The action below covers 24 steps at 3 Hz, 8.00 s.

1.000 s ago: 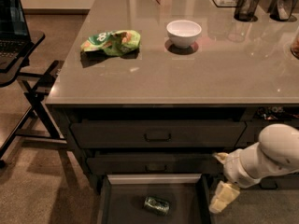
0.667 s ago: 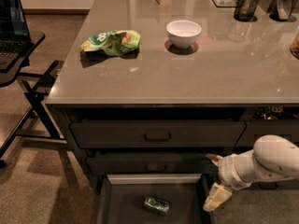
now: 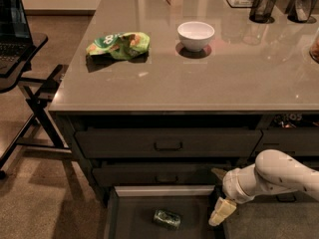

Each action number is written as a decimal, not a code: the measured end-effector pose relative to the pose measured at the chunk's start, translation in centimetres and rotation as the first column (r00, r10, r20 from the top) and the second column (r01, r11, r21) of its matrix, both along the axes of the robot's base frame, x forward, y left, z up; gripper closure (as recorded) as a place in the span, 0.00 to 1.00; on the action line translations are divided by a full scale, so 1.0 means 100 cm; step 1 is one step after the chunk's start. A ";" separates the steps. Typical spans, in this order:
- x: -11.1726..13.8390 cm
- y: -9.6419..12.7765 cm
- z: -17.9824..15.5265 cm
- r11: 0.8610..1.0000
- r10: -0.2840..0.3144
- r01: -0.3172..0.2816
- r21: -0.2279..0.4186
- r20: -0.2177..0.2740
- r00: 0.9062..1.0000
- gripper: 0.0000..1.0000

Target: Pick green can from bottom drawer and place on counter

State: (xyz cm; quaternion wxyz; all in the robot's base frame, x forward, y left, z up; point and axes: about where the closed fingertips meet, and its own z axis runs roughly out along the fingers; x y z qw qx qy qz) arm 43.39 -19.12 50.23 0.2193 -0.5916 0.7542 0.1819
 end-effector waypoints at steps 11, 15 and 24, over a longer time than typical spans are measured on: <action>0.029 0.067 -0.345 0.963 -0.003 -0.015 0.270 0.067 0.998 0.00; 0.031 0.109 -0.352 0.949 0.070 -0.081 0.305 0.047 0.996 0.00; -0.019 0.026 -0.263 0.900 -0.088 0.008 0.436 0.164 0.982 1.00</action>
Offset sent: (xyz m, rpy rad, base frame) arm -0.0238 0.0516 -0.1586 0.1521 0.0554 0.0422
